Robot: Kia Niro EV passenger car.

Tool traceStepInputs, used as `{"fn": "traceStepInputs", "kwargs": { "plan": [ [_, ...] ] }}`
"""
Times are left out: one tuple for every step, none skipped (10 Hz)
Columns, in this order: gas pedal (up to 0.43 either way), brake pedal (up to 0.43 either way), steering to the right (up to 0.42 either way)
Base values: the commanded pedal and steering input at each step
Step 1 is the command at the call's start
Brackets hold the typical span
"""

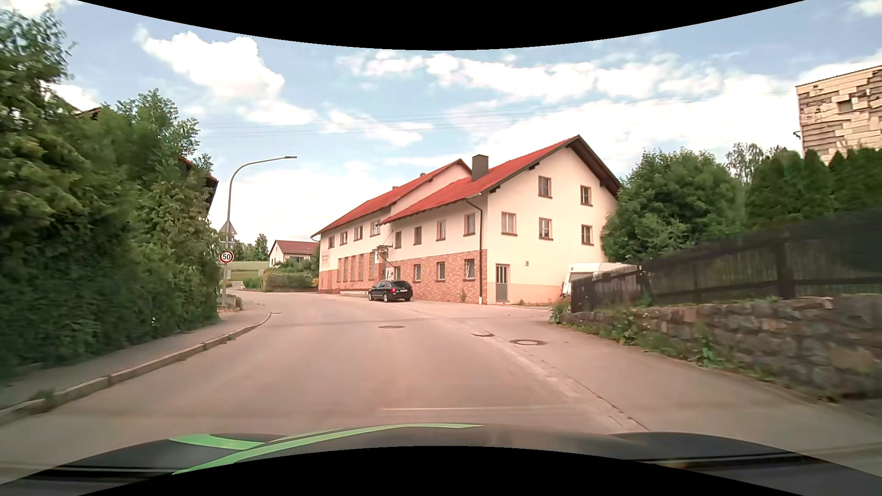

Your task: Follow the waypoints while adhering to traffic rules and regulations

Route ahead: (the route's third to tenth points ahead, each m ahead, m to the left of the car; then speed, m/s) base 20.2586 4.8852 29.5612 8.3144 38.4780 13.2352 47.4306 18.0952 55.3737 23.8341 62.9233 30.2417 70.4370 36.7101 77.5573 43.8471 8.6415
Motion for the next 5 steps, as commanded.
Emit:
{"fn": "traceStepInputs", "kwargs": {
  "plan": [
    [0.118, 0.000, -0.072],
    [0.157, 0.000, -0.071],
    [0.177, 0.000, -0.071],
    [0.177, 0.000, -0.071],
    [0.197, 0.000, -0.072]
  ]
}}
